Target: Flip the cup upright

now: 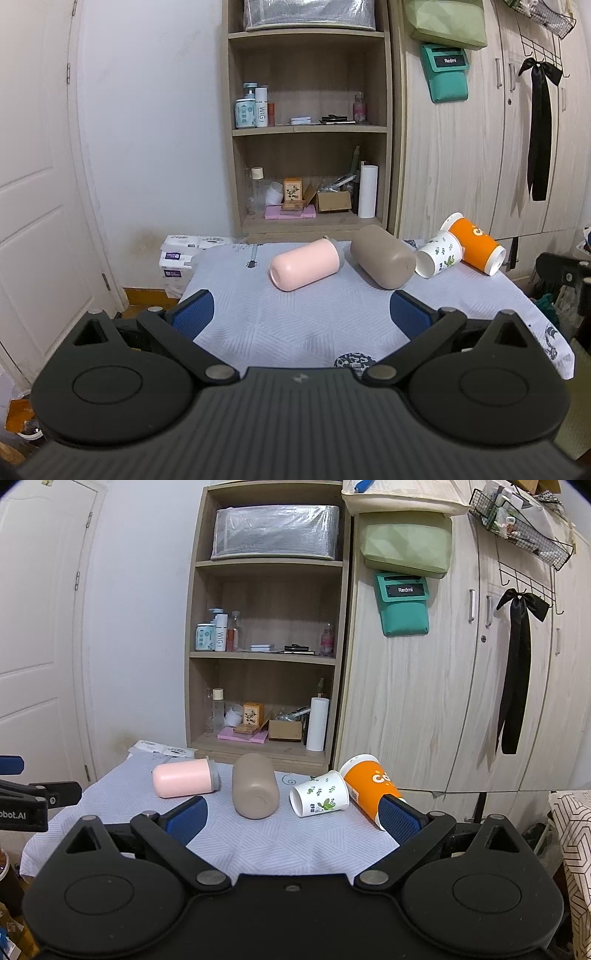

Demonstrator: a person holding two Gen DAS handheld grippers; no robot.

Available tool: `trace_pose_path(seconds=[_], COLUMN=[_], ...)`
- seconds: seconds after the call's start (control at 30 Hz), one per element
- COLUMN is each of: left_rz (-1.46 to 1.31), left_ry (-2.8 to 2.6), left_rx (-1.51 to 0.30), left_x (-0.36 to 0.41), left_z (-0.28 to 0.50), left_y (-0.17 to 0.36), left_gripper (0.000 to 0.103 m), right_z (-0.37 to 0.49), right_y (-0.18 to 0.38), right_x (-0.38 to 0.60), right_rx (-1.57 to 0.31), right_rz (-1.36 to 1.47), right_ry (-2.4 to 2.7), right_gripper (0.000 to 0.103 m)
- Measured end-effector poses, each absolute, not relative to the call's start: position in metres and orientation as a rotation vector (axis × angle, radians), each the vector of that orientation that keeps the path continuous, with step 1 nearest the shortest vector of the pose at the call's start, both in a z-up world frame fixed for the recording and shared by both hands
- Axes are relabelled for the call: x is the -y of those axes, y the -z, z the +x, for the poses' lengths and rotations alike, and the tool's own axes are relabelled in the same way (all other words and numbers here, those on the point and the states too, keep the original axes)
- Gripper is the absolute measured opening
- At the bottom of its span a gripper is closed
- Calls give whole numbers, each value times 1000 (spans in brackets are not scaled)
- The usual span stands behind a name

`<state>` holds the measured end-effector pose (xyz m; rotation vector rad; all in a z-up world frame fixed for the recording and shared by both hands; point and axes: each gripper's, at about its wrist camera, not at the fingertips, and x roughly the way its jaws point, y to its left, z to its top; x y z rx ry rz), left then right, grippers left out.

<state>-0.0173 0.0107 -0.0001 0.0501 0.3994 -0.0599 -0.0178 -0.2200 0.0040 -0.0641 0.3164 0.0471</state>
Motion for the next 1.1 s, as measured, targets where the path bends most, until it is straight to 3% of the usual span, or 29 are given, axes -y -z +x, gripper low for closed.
trace_pose_path(seconds=[1.1], left_rz=[55], left_ry=[68], left_rx=[-370], left_x=[-13], left_z=[-21], left_y=[7], left_gripper=[103], right_z=[-17], right_y=[0], right_x=[217], right_rx=[-320], right_rz=[-90], right_ry=[-42], right_gripper=[103])
